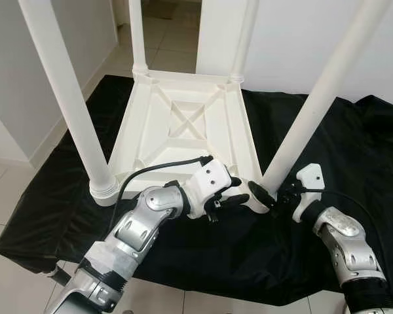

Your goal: Building children table

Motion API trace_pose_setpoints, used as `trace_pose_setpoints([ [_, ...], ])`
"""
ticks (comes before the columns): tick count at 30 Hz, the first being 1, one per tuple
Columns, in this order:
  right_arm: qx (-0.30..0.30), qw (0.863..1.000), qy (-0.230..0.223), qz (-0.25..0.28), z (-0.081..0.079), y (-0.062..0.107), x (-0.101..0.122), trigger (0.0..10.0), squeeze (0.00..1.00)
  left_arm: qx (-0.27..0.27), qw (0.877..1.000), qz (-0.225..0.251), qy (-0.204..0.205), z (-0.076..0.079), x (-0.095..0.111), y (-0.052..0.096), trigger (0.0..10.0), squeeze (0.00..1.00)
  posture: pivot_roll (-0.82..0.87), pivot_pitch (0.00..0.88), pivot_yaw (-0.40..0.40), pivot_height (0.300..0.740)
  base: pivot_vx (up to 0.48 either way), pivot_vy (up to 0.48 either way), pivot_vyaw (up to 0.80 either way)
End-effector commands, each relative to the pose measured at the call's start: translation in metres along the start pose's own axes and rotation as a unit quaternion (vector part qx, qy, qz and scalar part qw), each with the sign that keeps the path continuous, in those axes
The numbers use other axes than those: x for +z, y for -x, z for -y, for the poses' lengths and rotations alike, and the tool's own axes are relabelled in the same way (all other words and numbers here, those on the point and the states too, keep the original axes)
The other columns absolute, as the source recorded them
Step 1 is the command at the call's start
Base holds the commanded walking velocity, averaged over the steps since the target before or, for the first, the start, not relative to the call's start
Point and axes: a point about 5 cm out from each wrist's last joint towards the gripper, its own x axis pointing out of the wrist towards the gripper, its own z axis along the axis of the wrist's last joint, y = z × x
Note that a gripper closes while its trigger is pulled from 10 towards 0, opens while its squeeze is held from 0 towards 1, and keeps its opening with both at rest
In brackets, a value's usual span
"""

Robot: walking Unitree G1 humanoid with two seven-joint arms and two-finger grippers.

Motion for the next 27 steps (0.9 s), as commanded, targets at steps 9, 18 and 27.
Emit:
trace_pose_setpoints([
  [9, 0.036, 0.999, 0.016, -0.014, 0.001, -0.003, -0.005, 0.0, 0.0, -0.001, 1.0, -0.005, -0.008, 0.0, 0.0, 0.0, 10.0, 0.0, -0.08, 0.0, -0.061, 0.74, 0.0, 0.0, 0.0],
  [18, 0.031, 0.999, -0.001, -0.025, -0.005, 0.003, -0.016, 9.3, 0.0, 0.002, 1.0, -0.005, -0.006, 0.001, -0.001, 0.001, 10.0, 0.0, -0.08, 0.0, -0.065, 0.74, 0.0, 0.0, 0.0],
  [27, -0.09, 0.995, -0.037, -0.032, -0.024, 0.01, -0.026, 10.0, 0.0, 0.001, 1.0, -0.005, -0.004, 0.001, -0.002, 0.0, 10.0, 0.0, -0.09, 0.0, -0.058, 0.74, 0.0, 0.0, 0.0],
])
